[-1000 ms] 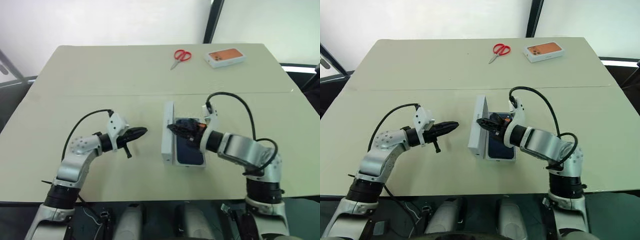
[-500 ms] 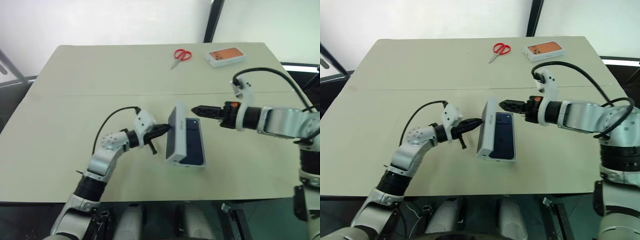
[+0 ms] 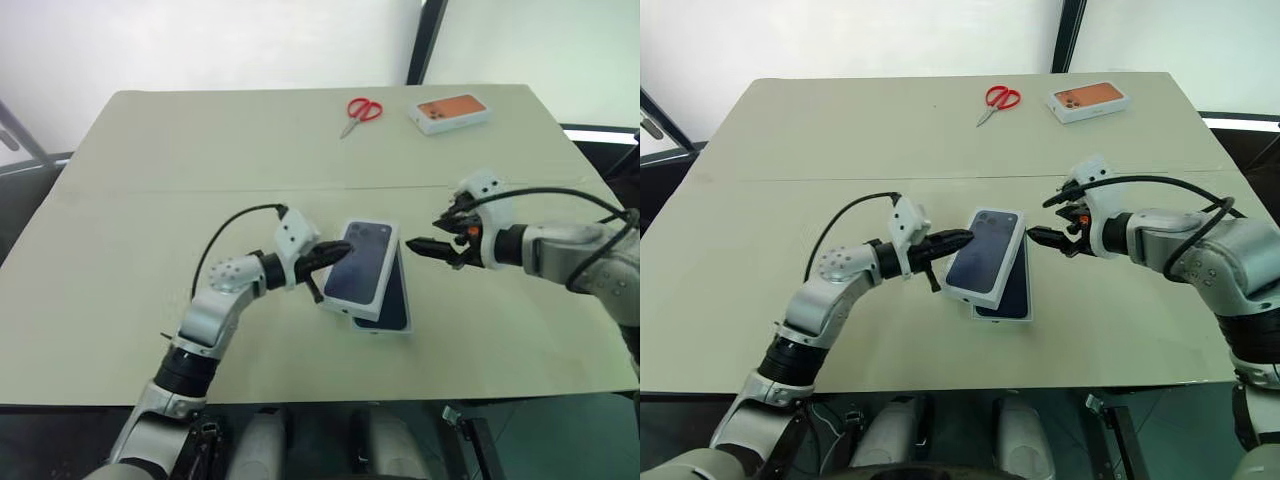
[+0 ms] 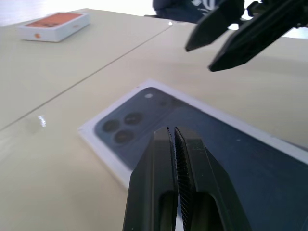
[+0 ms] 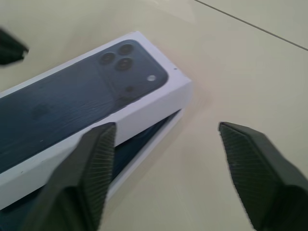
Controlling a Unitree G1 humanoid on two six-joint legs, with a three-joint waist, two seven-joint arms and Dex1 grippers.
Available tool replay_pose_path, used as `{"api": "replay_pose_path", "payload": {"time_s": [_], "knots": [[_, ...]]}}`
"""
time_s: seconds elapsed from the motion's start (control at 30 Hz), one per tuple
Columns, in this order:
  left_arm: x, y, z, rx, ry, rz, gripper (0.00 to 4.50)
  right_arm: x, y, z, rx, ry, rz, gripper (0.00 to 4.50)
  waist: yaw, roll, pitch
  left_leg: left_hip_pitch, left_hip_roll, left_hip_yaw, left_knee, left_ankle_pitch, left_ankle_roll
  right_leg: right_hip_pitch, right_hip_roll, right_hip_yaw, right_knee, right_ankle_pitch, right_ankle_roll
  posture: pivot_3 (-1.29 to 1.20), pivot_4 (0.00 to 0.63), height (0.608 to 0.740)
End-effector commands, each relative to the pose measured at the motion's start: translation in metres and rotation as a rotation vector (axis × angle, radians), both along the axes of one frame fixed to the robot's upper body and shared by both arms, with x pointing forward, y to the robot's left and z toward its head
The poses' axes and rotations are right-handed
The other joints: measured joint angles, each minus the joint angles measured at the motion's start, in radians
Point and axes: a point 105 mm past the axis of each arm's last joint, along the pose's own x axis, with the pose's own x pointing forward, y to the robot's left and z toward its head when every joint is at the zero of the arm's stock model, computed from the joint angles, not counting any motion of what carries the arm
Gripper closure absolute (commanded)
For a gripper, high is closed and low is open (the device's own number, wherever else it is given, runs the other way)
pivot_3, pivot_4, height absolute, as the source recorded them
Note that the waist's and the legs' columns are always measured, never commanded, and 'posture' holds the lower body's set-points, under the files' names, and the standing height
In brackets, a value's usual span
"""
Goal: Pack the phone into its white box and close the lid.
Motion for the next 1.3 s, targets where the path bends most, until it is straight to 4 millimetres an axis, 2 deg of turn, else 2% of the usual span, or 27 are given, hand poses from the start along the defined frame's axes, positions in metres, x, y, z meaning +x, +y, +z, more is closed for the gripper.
{"api": "replay_pose_path", "payload": {"time_s": [0.03, 0.13, 0.27, 0.5, 0.73, 0.87, 1.1, 1.3], "knots": [[0.005, 0.027, 0.003, 0.065, -0.022, 0.085, 4.32, -0.009, 0.008, 0.007, -0.108, -0.084, 0.113, 2.92, 0.002, 0.0, 0.0, 0.0, 0.0, 0.0, 0.0, 0.0, 0.0, 0.0, 0.0, 0.0, 0.0, 0.0, 0.0, 0.0, 0.15, 0.698], [0.008, 0.036, -0.008, 0.125, 0.033, 0.111, 4.32, -0.014, 0.011, 0.0, -0.217, -0.119, 0.184, 4.47, 0.006, 0.0, 0.0, 0.0, 0.0, 0.0, 0.0, 0.0, 0.0, 0.001, 0.0, 0.0, -0.001, 0.0, 0.0, 0.0, 0.15, 0.698], [0.015, 0.034, -0.02, 0.199, 0.073, 0.121, 4.32, -0.013, 0.008, -0.014, -0.385, -0.171, 0.226, 4.47, 0.006, 0.0, 0.0, 0.0, -0.002, 0.0, 0.0, 0.0, 0.0, 0.001, -0.002, 0.0, -0.001, 0.0, 0.0, 0.0, 0.15, 0.698], [0.015, 0.007, -0.037, 0.287, 0.106, 0.029, 4.32, -0.011, 0.014, -0.023, -0.423, -0.184, 0.25, 4.47, 0.002, 0.0, 0.0, 0.0, -0.002, 0.0, 0.0, 0.0, 0.0, 0.001, -0.002, 0.0, -0.001, 0.0, 0.0, 0.0, 0.15, 0.698], [0.009, -0.011, -0.036, 0.268, 0.115, -0.043, 4.32, -0.01, 0.022, -0.024, -0.423, -0.199, 0.269, 4.47, 0.002, 0.0, 0.0, 0.0, -0.002, 0.0, 0.0, 0.0, 0.0, 0.001, -0.002, 0.0, -0.001, 0.0, 0.0, 0.0, 0.15, 0.698], [-0.009, -0.026, -0.032, 0.207, 0.151, -0.134, 4.32, -0.014, 0.028, -0.023, -0.413, -0.208, 0.304, 4.47, 0.003, 0.0, 0.0, 0.0, -0.002, 0.0, 0.0, 0.0, 0.0, 0.001, -0.002, 0.0, -0.001, 0.0, 0.0, 0.0, 0.15, 0.698], [-0.023, -0.035, -0.033, 0.196, 0.174, -0.193, 4.32, -0.023, 0.034, -0.022, -0.4, -0.213, 0.36, 4.47, 0.002, 0.0, 0.0, 0.0, -0.002, 0.0, 0.0, 0.0, 0.0, 0.001, -0.002, 0.0, -0.001, 0.0, 0.0, 0.0, 0.15, 0.698], [-0.028, -0.04, -0.032, 0.192, 0.18, -0.222, 4.32, -0.032, 0.034, -0.021, -0.401, -0.207, 0.404, 4.47, 0.003, 0.0, 0.0, 0.0, -0.002, 0.0, 0.001, 0.0, -0.001, 0.001, -0.002, -0.001, -0.001, 0.0, 0.0, 0.0, 0.15, 0.698]]}}
